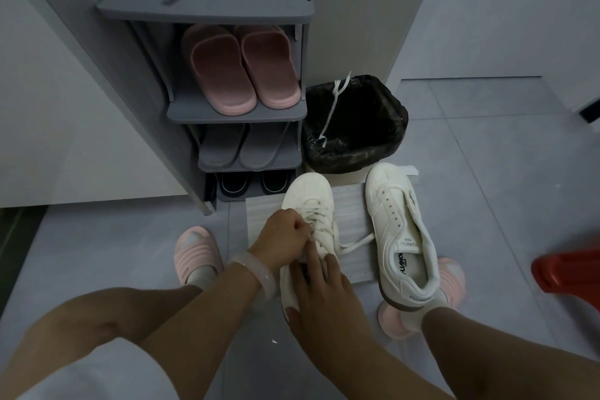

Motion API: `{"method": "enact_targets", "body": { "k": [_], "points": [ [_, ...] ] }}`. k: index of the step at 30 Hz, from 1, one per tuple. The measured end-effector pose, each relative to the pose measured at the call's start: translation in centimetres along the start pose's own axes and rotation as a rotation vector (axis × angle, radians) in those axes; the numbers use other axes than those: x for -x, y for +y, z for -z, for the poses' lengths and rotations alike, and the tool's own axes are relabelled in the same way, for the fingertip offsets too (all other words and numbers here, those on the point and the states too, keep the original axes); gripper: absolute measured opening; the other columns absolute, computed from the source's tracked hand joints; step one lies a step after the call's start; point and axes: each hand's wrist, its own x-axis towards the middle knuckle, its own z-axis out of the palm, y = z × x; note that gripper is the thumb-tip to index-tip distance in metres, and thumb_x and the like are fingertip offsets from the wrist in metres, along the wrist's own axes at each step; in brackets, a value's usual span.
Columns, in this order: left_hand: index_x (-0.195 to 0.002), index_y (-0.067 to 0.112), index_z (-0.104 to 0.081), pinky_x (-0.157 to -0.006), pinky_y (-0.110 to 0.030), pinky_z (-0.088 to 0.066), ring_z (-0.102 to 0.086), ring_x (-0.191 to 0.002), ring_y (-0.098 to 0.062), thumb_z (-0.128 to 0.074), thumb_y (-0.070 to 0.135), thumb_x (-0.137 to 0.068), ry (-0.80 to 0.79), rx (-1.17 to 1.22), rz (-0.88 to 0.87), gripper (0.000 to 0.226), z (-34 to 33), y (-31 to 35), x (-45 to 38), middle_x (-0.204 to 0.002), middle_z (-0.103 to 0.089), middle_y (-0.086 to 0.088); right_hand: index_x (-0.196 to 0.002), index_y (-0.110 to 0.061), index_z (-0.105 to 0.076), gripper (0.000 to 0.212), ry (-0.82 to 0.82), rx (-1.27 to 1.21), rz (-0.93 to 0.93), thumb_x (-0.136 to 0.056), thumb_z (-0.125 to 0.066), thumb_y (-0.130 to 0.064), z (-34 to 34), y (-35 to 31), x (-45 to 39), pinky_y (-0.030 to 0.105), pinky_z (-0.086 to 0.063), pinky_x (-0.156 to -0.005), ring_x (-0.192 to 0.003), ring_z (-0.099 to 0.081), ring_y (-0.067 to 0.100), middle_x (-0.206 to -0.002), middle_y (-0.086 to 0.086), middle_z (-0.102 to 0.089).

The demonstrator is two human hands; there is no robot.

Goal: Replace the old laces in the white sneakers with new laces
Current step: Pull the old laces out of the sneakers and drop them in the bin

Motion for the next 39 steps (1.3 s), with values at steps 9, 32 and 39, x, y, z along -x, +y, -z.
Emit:
{"method": "enact_targets", "body": {
  "k": [9, 32, 39],
  "points": [
    [-0.120, 0.010, -0.059, -0.103, -0.038, -0.031, -0.039, -0.121, -0.029, -0.026, 0.041, -0.097, -0.092, -0.424, 0.087, 0.050, 0.5, 1.6, 0.2, -0.131, -0.047, -0.013, -0.106, -0.010, -0.069, 0.079, 0.006, 0.019, 0.015, -0.042, -0.082, -0.053, -0.5, -0.1, -0.3, 0.032, -0.056, -0.054, -0.086, -0.065, 0.029, -0.120, 0.015, -0.062],
    [-0.102, 0.009, -0.066, -0.091, -0.030, -0.040, -0.054, -0.099, -0.021, -0.054, 0.000, -0.079, 0.330, -0.269, -0.335, 0.027, 6.2, 1.2, 1.1, -0.109, -0.052, -0.004, -0.097, -0.005, -0.072, 0.078, 0.021, 0.014, 0.003, -0.035, -0.083, -0.052, 0.1, -0.3, -0.4, 0.028, -0.050, -0.041, -0.071, -0.064, 0.025, -0.115, 0.018, -0.064],
    [-0.085, 0.012, -0.059, -0.058, -0.016, -0.034, -0.050, -0.080, -0.013, -0.060, 0.034, -0.087, -0.136, -0.224, -0.036, 0.022, 2.1, -0.8, 0.8, -0.081, -0.054, 0.003, -0.098, -0.007, -0.072, 0.078, 0.023, -0.004, 0.009, -0.034, -0.083, -0.050, 0.2, -0.4, -0.4, 0.025, -0.049, -0.040, -0.072, -0.065, 0.024, -0.116, 0.017, -0.064]
  ]
}}
